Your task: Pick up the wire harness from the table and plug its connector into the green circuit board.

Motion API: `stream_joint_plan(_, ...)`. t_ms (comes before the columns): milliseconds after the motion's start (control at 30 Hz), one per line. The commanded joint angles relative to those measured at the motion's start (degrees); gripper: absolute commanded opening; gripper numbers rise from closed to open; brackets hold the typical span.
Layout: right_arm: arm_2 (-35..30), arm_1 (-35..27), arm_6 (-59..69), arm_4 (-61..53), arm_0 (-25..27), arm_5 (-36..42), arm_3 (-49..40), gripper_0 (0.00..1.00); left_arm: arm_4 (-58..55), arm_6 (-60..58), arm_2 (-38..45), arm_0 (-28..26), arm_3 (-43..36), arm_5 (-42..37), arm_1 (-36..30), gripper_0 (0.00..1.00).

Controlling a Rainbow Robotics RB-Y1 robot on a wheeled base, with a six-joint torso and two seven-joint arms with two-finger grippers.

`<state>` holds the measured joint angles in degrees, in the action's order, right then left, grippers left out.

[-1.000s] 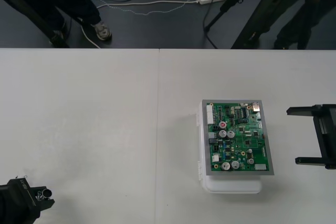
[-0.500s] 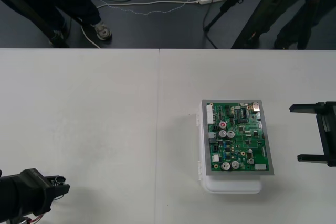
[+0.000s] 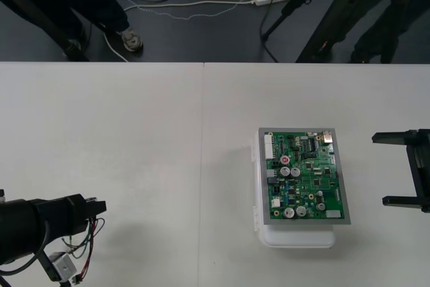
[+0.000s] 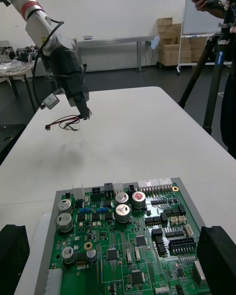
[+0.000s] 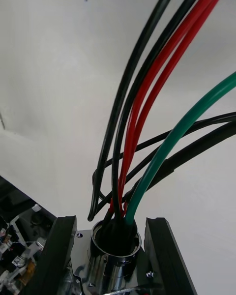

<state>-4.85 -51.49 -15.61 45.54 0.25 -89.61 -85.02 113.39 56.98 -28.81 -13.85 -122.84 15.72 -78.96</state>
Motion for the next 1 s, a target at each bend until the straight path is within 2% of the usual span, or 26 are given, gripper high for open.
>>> stream_joint_plan(33,-2.3,-2.6,2.2,-0.9,0.6,-0.4,-0.3,1.00,-5.7,0.1,8.4,-4.3,-4.0,13.5,5.6,0.00)
stream_joint_plan(200,-2.4,-2.6,2.8,-0.8,0.3,-0.4,-0.1,1.00,-14.1,0.1,13.4,-4.6,-4.0,20.1,10.3,0.00)
stream_joint_plan(467,-2.4,-2.6,3.0,-0.6,-0.7,-0.4,1.2,1.00,-21.4,-2.2,20.8,-3.3,-4.0,31.8,17.7,0.00)
stream_joint_plan(1000,-2.5,-2.8,3.7,1.3,-1.9,-0.4,2.5,1.00,-27.3,-21.1,31.8,1.0,-5.7,52.3,32.4,0.00)
